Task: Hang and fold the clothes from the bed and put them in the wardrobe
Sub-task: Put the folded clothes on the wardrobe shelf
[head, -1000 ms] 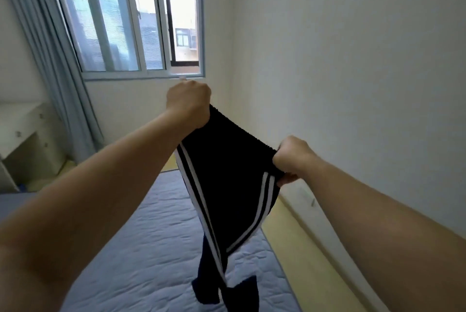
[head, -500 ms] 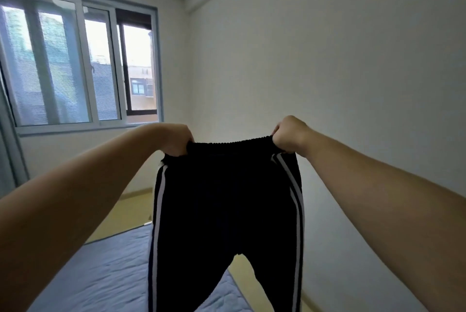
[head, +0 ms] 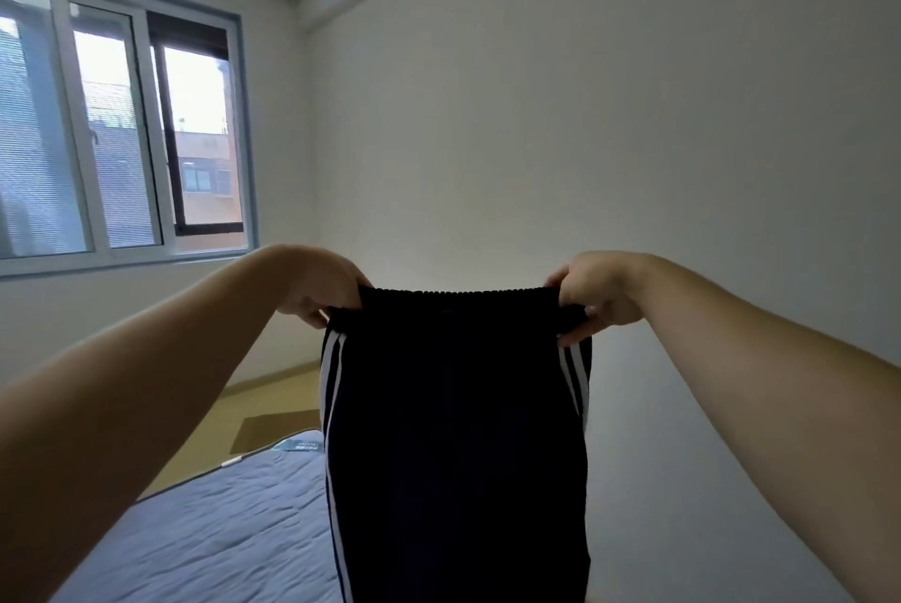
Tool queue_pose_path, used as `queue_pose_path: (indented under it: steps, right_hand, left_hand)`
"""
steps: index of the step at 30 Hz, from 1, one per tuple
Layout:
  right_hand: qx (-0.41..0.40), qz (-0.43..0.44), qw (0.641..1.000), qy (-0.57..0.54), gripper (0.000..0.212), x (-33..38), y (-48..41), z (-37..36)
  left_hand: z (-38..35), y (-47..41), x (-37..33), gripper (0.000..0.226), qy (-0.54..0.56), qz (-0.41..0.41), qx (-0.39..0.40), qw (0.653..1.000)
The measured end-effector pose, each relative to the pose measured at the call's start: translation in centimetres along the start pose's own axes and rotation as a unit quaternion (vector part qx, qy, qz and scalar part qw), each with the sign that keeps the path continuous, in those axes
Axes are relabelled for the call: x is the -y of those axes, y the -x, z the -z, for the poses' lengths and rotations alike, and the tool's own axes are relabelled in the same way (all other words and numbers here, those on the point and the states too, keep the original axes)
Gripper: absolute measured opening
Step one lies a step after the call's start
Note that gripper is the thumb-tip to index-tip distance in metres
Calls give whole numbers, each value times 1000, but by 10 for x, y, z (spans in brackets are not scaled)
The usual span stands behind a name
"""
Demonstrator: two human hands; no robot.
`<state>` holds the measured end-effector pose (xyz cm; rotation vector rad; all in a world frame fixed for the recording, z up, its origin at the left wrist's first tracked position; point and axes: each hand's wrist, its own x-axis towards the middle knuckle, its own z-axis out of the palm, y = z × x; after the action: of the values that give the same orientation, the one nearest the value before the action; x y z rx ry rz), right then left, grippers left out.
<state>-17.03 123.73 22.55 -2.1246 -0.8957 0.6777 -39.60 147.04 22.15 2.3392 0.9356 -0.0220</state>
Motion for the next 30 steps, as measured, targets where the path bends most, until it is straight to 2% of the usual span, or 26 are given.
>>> queue_pose_path:
  steps: [2, 4, 6, 9, 11, 14, 16, 18, 20, 23, 25, 27, 30]
  right_hand:
    - [4, -1, 999, -51, 21, -6, -2, 1]
    - [-3, -9, 999, -53, 19, -12, -3, 0]
    - [-30, -25, 998, -52, 12, -15, -3, -1]
    - [-62, -36, 997, -29, 11, -14, 0, -2]
    - [-38, -33, 999, -17, 16, -11, 4, -3]
    - [8, -23, 999, -27, 32, -7, 11, -2]
    - [1, -21, 1000, 2, 33, -5, 16, -3]
    - [-16, -25, 998, 50, 27, -2, 20, -8]
    - [-41, -38, 993, 102, 24, -3, 20, -11]
    - [-92, -62, 987, 115, 20, -9, 15, -8]
    - [-118, -76, 988, 69, 13, -13, 13, -3]
    - [-119, -73, 989, 46, 13, -13, 13, 0]
    - [-104, -56, 993, 27, 16, -8, 14, -5]
  left_hand:
    - [4, 0, 2, 38, 50, -14, 22, 998]
    - [6, 2, 3, 46, 69, -24, 43, 996]
    - [3, 2, 1, 48, 76, -27, 23, 996]
    - [-13, -6, -8, 40, 66, -17, -117, 991]
    - [-29, -7, -15, 34, 0, -23, -219, 975]
    - [-41, -4, -17, 20, -114, -16, -277, 954]
    - [-41, -7, -18, 19, -100, 5, -231, 968]
    - [-38, -7, -19, 18, -32, 34, -126, 991]
    - [-34, -5, -19, 26, 35, 23, -33, 999]
    - [-25, 1, -12, 50, 155, -12, 85, 984]
    - [-22, 1, -10, 55, 217, -26, 113, 969]
    - [-24, 3, -16, 52, 187, -15, 59, 981]
    - [-36, 2, -27, 33, 41, -14, -128, 991]
